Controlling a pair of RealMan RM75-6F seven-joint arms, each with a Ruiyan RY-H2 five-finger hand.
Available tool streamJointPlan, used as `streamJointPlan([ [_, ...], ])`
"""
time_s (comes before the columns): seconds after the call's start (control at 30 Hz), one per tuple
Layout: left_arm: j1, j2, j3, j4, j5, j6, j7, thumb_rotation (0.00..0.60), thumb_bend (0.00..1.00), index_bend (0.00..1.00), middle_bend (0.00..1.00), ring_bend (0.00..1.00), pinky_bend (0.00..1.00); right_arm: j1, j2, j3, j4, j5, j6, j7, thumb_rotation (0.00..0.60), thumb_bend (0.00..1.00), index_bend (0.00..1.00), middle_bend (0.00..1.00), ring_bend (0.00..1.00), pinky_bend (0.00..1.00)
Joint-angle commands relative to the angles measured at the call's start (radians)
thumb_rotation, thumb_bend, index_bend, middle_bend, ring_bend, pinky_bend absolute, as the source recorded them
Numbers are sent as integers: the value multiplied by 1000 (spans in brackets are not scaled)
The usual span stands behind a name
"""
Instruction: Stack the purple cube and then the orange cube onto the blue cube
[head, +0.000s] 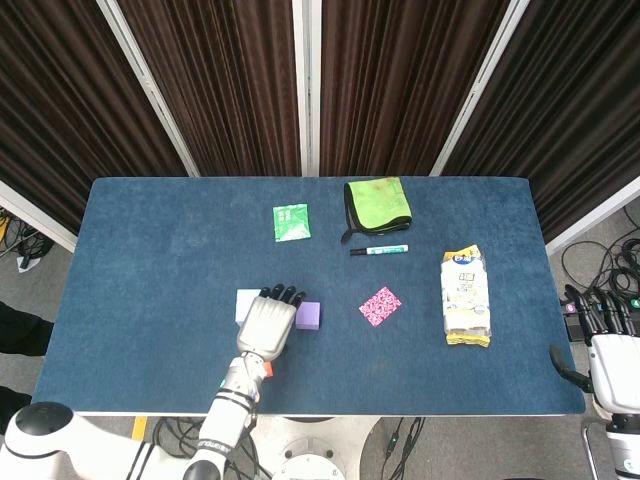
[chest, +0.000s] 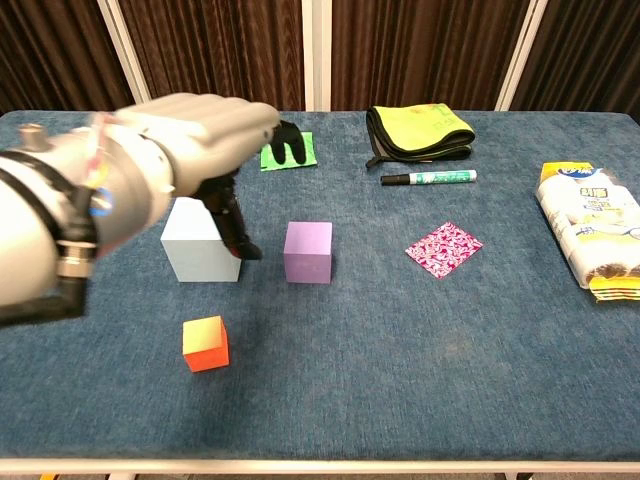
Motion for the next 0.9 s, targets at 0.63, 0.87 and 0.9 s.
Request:
streamJointPlan([
  [0.63, -158, -158, -61, 373, -135, -80, -17, 600, 143, 280, 358, 203, 270, -4, 7, 1, 7, -7, 1, 21, 600, 271, 0, 167, 0, 0],
  [0.87, -174, -176, -65, 404, -148, -96, -54, 600, 154, 288, 402, 220, 270, -1, 2, 2, 8, -1, -8, 13, 600, 271, 0, 163, 0, 0],
  [0.9, -176, -179, -66, 410, -150, -99, -59, 600, 154, 288, 404, 220, 270, -1, 2, 2, 8, -1, -9, 12, 600, 271, 0, 163, 0, 0],
])
